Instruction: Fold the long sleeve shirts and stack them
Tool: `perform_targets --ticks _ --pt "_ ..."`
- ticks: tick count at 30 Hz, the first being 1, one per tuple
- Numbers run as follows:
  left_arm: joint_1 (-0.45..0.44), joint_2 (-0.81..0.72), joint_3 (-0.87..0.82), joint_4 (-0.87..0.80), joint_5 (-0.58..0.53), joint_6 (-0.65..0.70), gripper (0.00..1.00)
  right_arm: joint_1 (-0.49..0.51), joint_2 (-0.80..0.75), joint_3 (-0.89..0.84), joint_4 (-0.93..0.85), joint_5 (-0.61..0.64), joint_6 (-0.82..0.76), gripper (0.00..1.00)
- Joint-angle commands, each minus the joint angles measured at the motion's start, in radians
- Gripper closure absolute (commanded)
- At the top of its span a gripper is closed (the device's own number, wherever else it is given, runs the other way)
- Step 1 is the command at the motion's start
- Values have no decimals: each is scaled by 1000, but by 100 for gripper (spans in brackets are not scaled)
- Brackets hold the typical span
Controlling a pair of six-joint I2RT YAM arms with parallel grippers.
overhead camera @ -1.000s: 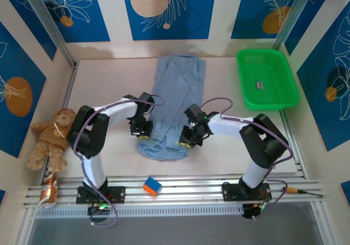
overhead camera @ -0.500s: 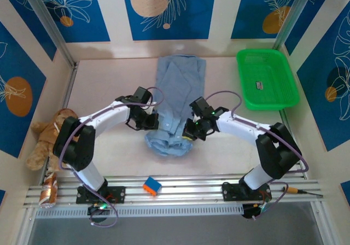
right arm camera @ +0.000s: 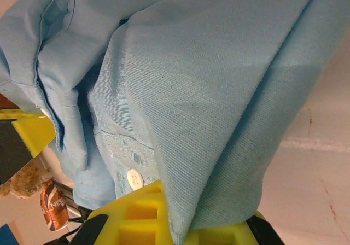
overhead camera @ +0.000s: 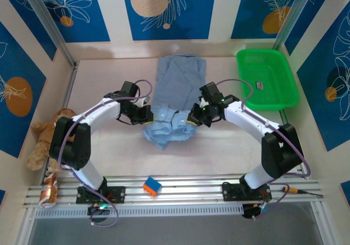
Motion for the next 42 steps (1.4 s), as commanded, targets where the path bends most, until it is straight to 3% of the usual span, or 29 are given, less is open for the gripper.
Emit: perform_targets --ticks 1,18,37,40,42 --pt "4 -12 5 48 84 -41 100 -14 6 37 -15 -41 -19 100" --pt "67 181 149 229 219 -211 100 -160 208 244 -64 -99 -122 100" --pt "113 430 297 262 225 -243 100 -288 538 498 -124 -173 -218 100" --pt "107 458 312 272 226 -253 96 -290 596 526 -121 -180 -215 100" --pt "108 468 310 287 225 -266 86 -290 631 549 -121 -187 -215 99"
